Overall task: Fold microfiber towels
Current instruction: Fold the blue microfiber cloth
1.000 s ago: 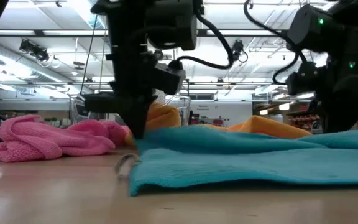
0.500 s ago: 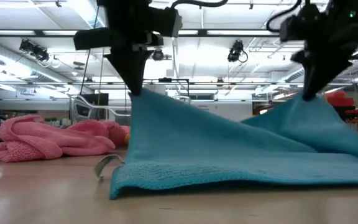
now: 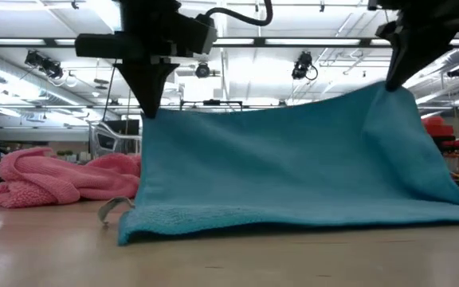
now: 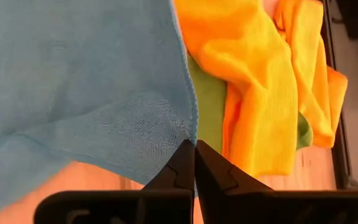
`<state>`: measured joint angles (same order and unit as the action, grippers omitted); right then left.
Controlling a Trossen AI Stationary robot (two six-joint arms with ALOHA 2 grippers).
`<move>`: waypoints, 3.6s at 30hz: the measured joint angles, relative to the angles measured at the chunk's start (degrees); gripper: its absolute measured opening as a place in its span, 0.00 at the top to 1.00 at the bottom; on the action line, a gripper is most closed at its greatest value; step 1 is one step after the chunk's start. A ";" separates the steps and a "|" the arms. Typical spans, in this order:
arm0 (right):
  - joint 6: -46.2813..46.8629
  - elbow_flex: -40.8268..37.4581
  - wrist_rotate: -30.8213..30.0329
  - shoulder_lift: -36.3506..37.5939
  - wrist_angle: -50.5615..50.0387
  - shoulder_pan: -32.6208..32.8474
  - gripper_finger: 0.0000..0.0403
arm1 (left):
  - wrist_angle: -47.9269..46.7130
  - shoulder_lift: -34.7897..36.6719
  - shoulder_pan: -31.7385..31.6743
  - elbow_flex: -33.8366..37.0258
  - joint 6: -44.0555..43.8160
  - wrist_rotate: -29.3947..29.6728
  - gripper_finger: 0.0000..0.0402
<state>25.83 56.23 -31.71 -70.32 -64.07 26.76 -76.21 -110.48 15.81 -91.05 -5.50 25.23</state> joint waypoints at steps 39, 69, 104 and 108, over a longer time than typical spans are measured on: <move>-13.72 1.14 2.82 -0.01 0.51 -1.39 0.98 | -2.71 2.65 1.16 -1.62 0.57 -16.13 0.97; -3.46 14.52 7.98 -0.04 3.86 15.05 0.98 | -8.22 1.87 11.01 -30.03 3.12 -15.82 0.99; -28.91 -10.54 0.61 -0.04 20.52 -3.87 0.98 | 15.89 2.99 3.16 5.97 3.16 -21.56 0.99; -25.90 -10.54 2.28 -0.04 20.50 2.15 0.98 | 19.73 2.99 5.34 7.82 1.86 -25.19 0.96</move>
<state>-0.07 45.69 -29.42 -70.37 -43.57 28.91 -56.48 -107.48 21.16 -83.22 -3.64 0.03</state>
